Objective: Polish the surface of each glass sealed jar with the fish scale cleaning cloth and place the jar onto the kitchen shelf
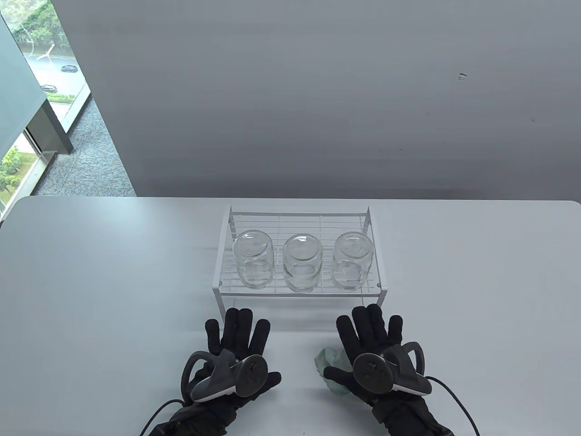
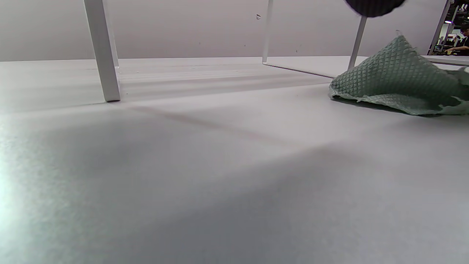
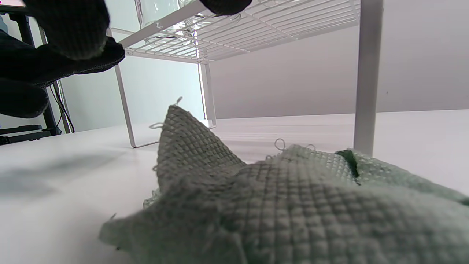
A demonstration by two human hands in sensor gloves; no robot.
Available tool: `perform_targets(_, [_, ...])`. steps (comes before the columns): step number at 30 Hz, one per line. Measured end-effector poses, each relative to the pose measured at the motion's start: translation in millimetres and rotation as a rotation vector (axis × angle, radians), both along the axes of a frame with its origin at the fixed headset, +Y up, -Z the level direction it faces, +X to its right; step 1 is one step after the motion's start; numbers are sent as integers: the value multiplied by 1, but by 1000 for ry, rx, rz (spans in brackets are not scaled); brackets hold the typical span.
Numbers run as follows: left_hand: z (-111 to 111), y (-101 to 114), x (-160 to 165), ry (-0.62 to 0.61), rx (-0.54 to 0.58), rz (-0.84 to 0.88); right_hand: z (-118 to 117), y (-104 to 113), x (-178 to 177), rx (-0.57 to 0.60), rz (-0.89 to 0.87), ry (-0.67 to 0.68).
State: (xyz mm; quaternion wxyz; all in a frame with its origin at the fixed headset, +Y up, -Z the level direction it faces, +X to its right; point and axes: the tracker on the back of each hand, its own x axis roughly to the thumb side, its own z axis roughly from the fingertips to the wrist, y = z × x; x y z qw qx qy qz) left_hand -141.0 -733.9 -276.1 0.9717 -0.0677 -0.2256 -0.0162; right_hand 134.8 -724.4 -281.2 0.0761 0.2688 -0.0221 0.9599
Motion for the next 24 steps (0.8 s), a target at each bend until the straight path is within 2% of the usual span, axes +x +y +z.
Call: perform_targets(24, [0,-2,2,-5,-6,-1,0,-1,3,5,-40,-5])
